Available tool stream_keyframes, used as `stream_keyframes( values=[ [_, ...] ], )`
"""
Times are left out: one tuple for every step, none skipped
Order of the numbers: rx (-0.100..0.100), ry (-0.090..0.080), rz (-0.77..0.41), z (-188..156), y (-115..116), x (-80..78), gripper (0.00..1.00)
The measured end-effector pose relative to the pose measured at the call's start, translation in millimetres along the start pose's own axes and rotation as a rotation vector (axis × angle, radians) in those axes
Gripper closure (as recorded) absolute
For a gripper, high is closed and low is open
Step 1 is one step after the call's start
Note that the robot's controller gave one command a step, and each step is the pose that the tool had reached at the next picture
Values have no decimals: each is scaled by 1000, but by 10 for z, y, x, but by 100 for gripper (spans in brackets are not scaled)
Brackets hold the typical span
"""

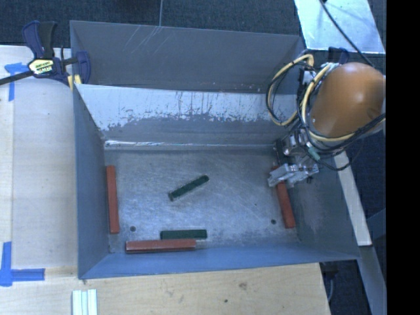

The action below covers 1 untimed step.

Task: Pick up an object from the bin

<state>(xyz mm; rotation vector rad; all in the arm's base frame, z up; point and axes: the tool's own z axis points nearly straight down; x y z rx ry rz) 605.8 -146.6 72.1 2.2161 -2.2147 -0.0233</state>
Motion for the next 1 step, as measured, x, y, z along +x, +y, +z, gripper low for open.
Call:
stream_keyframes(
  values=[
    [28, 4, 13, -1590, -114, -184, 100]
  ],
)
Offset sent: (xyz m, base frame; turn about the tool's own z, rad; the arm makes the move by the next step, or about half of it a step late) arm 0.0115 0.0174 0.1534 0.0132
